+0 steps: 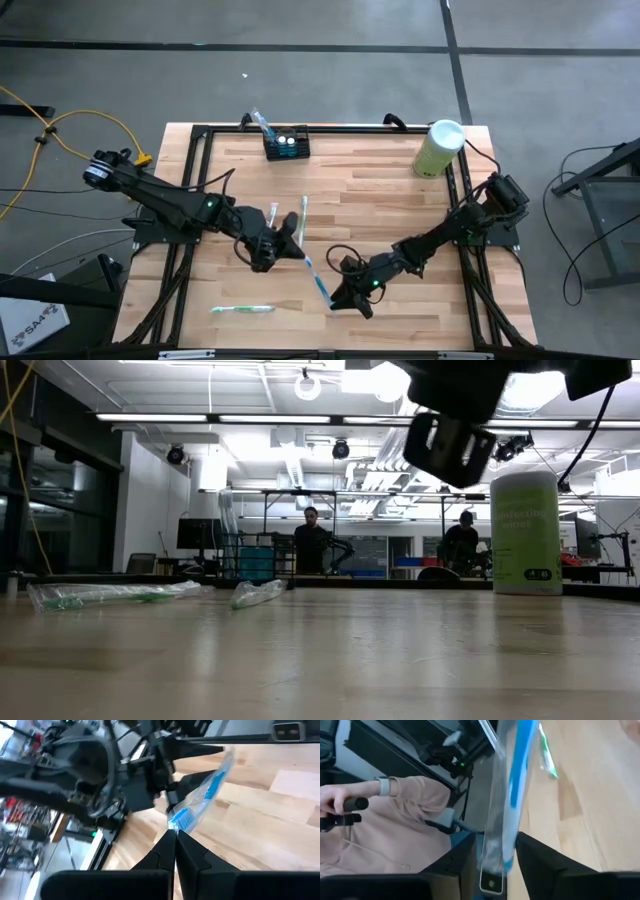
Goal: Pick & Place toothbrushing station
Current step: Put the blue toothbrush into the wire organizer
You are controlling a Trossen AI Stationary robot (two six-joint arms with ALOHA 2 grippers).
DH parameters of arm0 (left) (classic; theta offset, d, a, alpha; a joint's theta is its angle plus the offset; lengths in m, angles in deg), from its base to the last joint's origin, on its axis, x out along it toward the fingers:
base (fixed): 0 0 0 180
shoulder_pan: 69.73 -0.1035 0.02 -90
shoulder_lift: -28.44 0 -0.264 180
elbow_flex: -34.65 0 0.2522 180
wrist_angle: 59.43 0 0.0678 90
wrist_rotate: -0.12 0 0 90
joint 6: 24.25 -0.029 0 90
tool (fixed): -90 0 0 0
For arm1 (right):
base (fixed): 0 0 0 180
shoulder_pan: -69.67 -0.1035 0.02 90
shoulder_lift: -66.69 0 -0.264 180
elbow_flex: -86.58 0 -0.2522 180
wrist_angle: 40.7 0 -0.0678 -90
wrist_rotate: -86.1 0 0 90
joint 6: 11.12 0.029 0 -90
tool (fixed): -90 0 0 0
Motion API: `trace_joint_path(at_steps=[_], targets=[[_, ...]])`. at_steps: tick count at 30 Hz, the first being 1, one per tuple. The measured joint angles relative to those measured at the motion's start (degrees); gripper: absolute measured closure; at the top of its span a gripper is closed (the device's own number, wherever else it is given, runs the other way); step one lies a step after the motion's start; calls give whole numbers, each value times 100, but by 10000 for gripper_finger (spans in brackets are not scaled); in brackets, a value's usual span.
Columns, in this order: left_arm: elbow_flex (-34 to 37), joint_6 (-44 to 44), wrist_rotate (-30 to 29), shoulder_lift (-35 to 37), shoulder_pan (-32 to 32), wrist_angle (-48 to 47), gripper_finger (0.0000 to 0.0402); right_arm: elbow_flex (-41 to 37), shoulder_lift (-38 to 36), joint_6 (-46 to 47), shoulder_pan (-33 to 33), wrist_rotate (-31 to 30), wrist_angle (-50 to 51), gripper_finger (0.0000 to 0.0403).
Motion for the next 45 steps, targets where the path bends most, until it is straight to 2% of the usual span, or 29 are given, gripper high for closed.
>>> trace_joint_path(at_steps=[5,13,18,23,33,45], targets=[[0,265,-455,163,-2,-103,401,0,2,172,-126,-204,227,266],[0,87,-1221,552,-11,-251,401,0,2,182,-416,-809,236,266],[0,128,-1787,829,-251,-242,401,0,2,304,-494,-1042,262,266],[0,614,-2132,1091,-926,-247,401,0,2,332,-490,-1122,255,266],[0,1527,-2127,1229,-2902,-299,401,0,2,329,-490,-1225,229,266],[0,3019,-2117,1245,-4659,-584,401,0,2,286,-477,-1320,231,266]])
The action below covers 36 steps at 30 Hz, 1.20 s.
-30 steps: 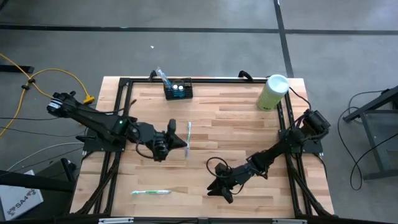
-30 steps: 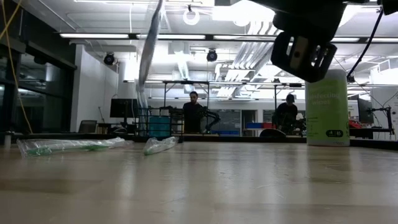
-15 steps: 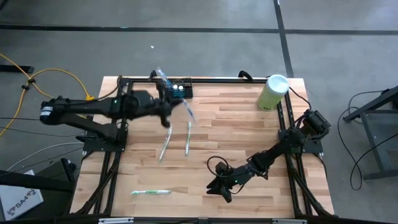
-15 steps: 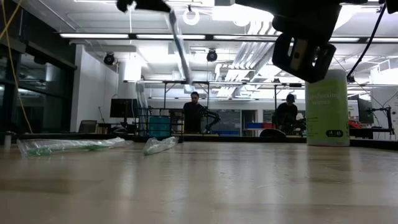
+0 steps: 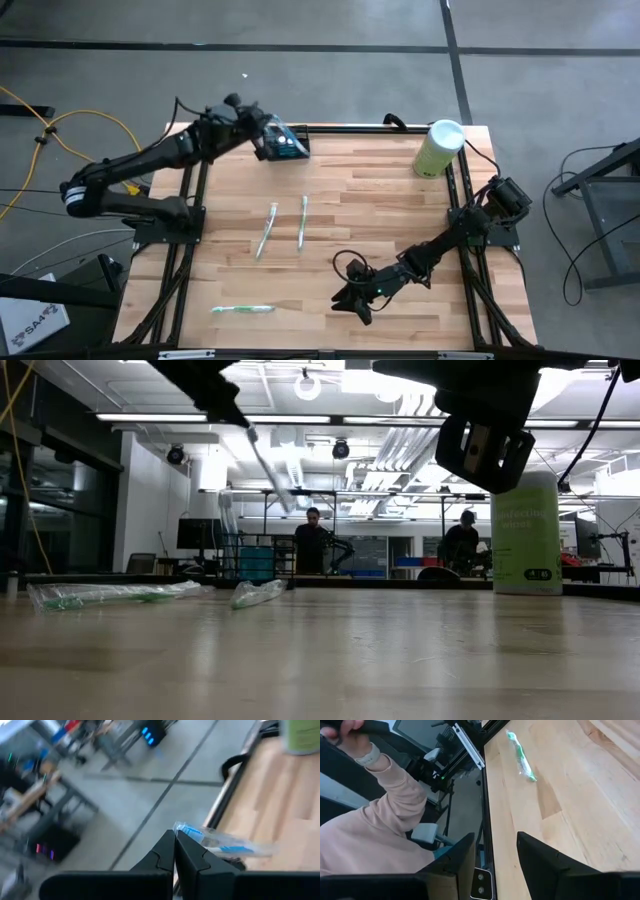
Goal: Pick & Place toothbrushing station
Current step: Put the blue toothbrush into the wire organizer
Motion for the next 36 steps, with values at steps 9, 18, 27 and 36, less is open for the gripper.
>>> trace_joint_path(at_steps=[9,18,27,36], targets=[[-2,701,7,0,-826,-587,401,0,0,-22,14,-25,0,266],[-209,646,-249,3,-943,-1011,401,0,0,-173,91,-25,2,266],[-437,271,-620,11,-930,-1272,401,0,0,-280,129,-20,2,266],[-437,-84,-1233,11,-928,-1256,401,0,0,-282,129,-7,2,266]])
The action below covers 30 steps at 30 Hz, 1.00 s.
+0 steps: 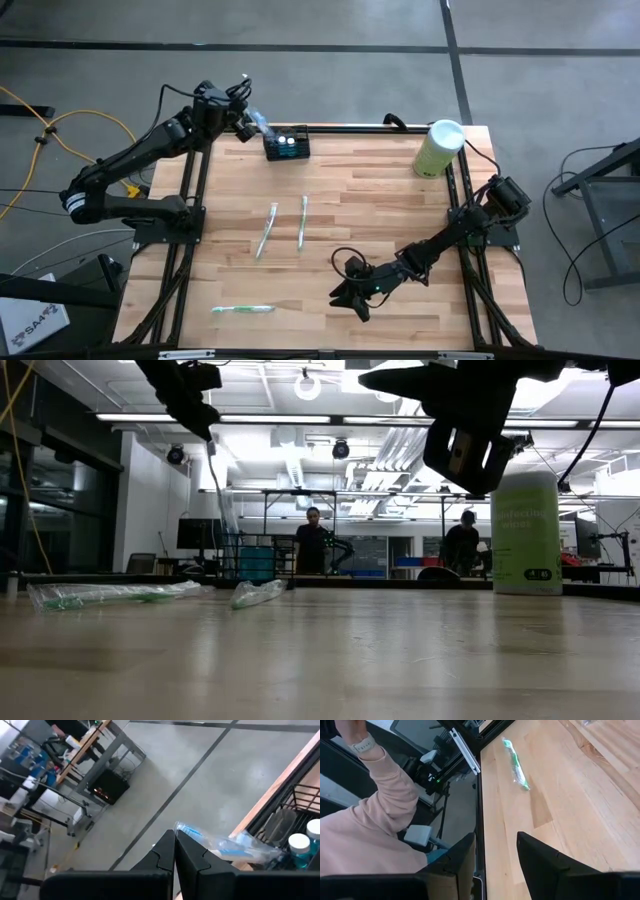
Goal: Pick & Place toothbrushing station
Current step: Put the blue toothbrush into the wire organizer
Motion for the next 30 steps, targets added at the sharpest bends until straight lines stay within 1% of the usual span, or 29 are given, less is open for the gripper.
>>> trace_joint_path(at_steps=[8,14,17,20,25,30], targets=[[0,-102,-8,-25,2,101,401,0,0,0,-7,0,1,266],[0,-113,-32,-291,2,119,401,0,0,0,-7,0,0,266],[0,-207,-226,-458,2,220,401,0,0,4,-13,-1,0,266],[0,-398,-607,-553,2,443,401,0,0,14,-20,2,0,266],[0,-519,-668,-564,2,718,401,0,0,7,-20,2,0,266],[0,-495,-663,-566,2,764,401,0,0,4,-20,2,0,266]])
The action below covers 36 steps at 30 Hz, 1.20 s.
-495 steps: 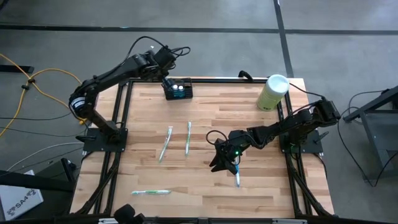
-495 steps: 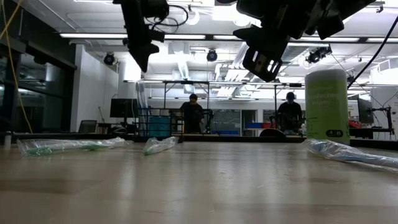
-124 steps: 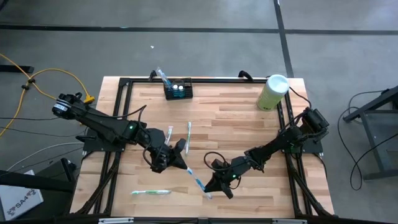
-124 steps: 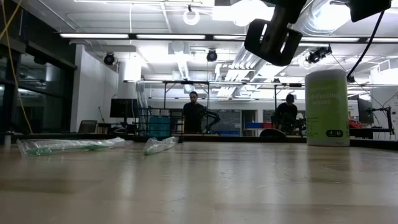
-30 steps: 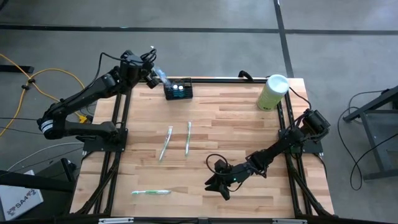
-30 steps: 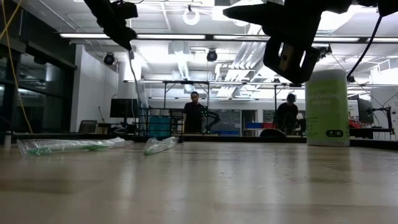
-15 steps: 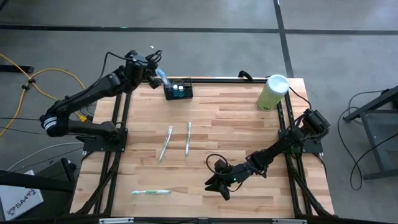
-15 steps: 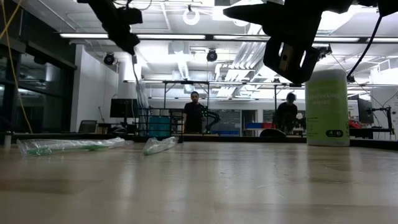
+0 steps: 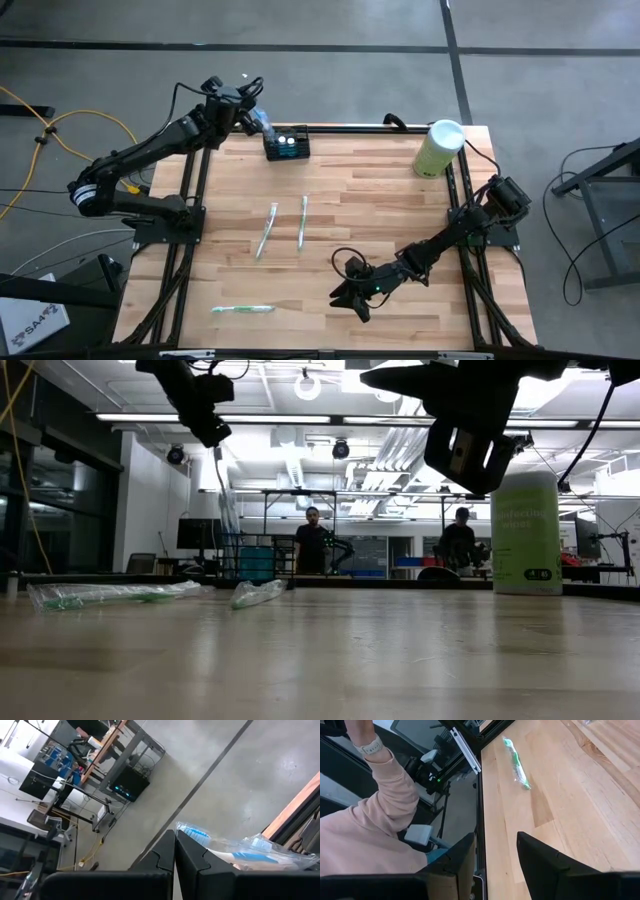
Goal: Pick & Place toothbrushing station
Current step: Put the blue toothbrush into the wire organizer
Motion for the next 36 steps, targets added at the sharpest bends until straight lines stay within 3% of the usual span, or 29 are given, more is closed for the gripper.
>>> trace_joint_path(at_steps=[20,27,36], targets=[[17,182,-57,-330,0,-17,401,0,0,17,-39,-2,-2,266],[17,208,-345,-584,4,-23,401,0,0,17,-103,-140,-3,266],[22,524,-339,-721,201,-494,401,0,0,58,-111,-157,-2,266]])
